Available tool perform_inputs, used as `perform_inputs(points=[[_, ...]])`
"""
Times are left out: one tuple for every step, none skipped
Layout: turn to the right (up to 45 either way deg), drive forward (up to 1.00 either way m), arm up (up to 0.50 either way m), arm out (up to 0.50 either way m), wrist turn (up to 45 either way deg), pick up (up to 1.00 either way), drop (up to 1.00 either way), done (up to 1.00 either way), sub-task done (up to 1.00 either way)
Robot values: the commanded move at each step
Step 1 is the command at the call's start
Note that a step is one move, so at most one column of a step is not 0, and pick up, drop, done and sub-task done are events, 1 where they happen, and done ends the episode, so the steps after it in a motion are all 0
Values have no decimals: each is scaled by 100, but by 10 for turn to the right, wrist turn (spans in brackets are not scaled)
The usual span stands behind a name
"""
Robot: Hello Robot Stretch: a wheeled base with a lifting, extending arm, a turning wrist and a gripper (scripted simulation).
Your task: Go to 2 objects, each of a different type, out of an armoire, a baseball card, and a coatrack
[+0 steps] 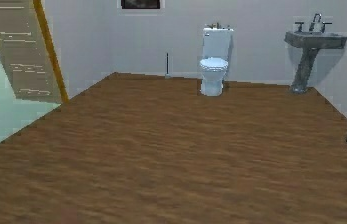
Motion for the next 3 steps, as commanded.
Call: perform_inputs(points=[[90, 0, 0, 0, 0, 0, 0, 0, 0], [0, 30, 0, 0, 0, 0, 0, 0, 0], [30, 0, 0, 0, 0, 0, 0, 0, 0]])
